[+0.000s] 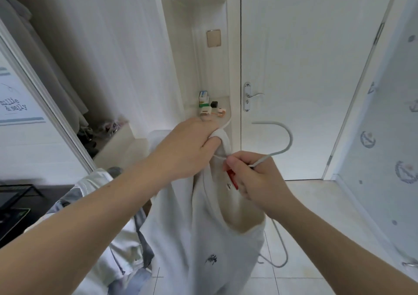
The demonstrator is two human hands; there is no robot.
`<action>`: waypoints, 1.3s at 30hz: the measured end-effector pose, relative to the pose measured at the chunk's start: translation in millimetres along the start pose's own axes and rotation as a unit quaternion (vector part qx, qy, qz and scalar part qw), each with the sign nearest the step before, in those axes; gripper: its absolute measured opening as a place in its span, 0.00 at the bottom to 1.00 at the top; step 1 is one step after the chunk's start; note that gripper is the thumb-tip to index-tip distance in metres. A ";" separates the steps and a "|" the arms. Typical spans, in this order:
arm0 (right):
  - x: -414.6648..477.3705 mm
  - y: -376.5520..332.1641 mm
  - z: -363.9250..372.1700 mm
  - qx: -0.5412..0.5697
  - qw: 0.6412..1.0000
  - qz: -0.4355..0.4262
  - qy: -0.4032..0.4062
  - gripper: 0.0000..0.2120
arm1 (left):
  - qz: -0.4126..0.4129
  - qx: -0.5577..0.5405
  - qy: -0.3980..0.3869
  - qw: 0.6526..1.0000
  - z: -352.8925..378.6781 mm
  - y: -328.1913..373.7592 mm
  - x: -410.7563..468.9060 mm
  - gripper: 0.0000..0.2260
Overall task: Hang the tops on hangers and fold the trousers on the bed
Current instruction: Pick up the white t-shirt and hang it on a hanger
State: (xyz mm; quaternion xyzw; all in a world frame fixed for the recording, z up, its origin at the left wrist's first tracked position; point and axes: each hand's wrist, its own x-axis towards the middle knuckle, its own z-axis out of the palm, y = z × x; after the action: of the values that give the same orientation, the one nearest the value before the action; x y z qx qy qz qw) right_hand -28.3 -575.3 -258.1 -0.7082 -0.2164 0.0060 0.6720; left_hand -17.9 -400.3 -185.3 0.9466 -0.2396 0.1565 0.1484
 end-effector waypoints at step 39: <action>-65.6 121.9 3.4 -0.190 0.977 0.037 -0.093 0.01 | -0.182 -0.141 0.152 0.961 100.5 -11.1 -123.9 0.10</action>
State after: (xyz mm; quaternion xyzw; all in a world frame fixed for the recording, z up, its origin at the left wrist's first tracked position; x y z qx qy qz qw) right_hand -52.4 -593.1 -393.3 -0.8268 -0.2487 0.0553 0.5014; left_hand -93.3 -376.3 -324.3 0.9088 -0.0574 0.2331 0.3413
